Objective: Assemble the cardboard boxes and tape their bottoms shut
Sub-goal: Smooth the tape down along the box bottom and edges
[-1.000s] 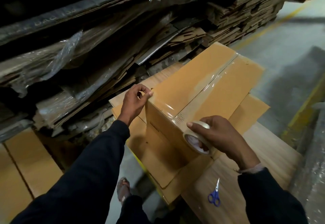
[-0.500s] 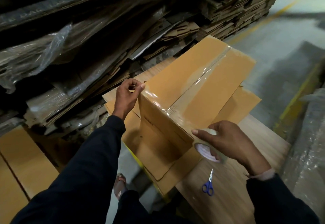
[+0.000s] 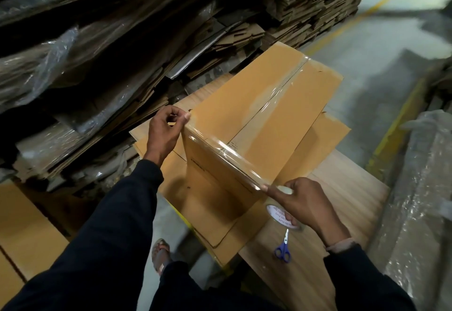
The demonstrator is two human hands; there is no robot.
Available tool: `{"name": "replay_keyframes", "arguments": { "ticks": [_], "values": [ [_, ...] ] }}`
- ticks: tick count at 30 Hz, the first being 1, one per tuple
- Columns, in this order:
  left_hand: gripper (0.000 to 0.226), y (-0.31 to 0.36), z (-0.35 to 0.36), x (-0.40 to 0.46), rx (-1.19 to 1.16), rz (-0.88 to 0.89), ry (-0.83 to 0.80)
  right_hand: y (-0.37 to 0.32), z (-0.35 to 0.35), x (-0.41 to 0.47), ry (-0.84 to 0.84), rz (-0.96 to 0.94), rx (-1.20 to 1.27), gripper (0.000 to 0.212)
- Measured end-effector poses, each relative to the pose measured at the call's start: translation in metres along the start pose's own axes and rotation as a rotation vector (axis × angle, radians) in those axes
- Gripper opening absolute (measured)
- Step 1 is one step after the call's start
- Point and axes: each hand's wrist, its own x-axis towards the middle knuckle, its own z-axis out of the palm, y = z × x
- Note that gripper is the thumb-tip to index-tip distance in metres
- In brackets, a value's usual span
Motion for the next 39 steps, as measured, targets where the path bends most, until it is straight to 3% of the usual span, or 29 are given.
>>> {"name": "replay_keyframes", "arguments": {
  "ticks": [11, 15, 18, 23, 28, 31, 36, 39],
  "values": [
    [0.012, 0.001, 0.001, 0.0, 0.062, 0.053, 0.021, 0.006, 0.005, 0.011, -0.031, 0.02, 0.039, 0.07],
    [0.009, 0.001, 0.008, -0.011, 0.398, 0.414, 0.129, 0.009, 0.005, 0.015, -0.065, 0.02, 0.05, 0.072],
    [0.019, -0.01, 0.008, -0.02, 0.375, 0.529, 0.102, 0.011, 0.006, 0.017, -0.08, 0.004, 0.062, 0.072],
    [0.04, -0.017, 0.008, -0.041, -0.077, 0.151, 0.006, 0.016, 0.009, 0.024, -0.089, -0.025, 0.076, 0.076],
    [0.049, -0.018, 0.022, -0.041, -0.257, -0.016, 0.014, 0.018, 0.008, 0.031, -0.103, -0.042, 0.089, 0.073],
    [0.048, -0.022, 0.029, -0.038, -0.262, -0.084, 0.065, 0.018, 0.007, 0.035, -0.115, -0.063, 0.058, 0.084],
    [0.054, -0.017, 0.032, -0.04, -0.081, -0.17, 0.146, 0.011, 0.01, 0.038, -0.115, -0.103, 0.08, 0.063],
    [0.063, -0.003, 0.032, -0.045, 0.038, 0.008, 0.214, 0.01, 0.011, 0.038, -0.119, -0.102, 0.093, 0.063]
  ]
}}
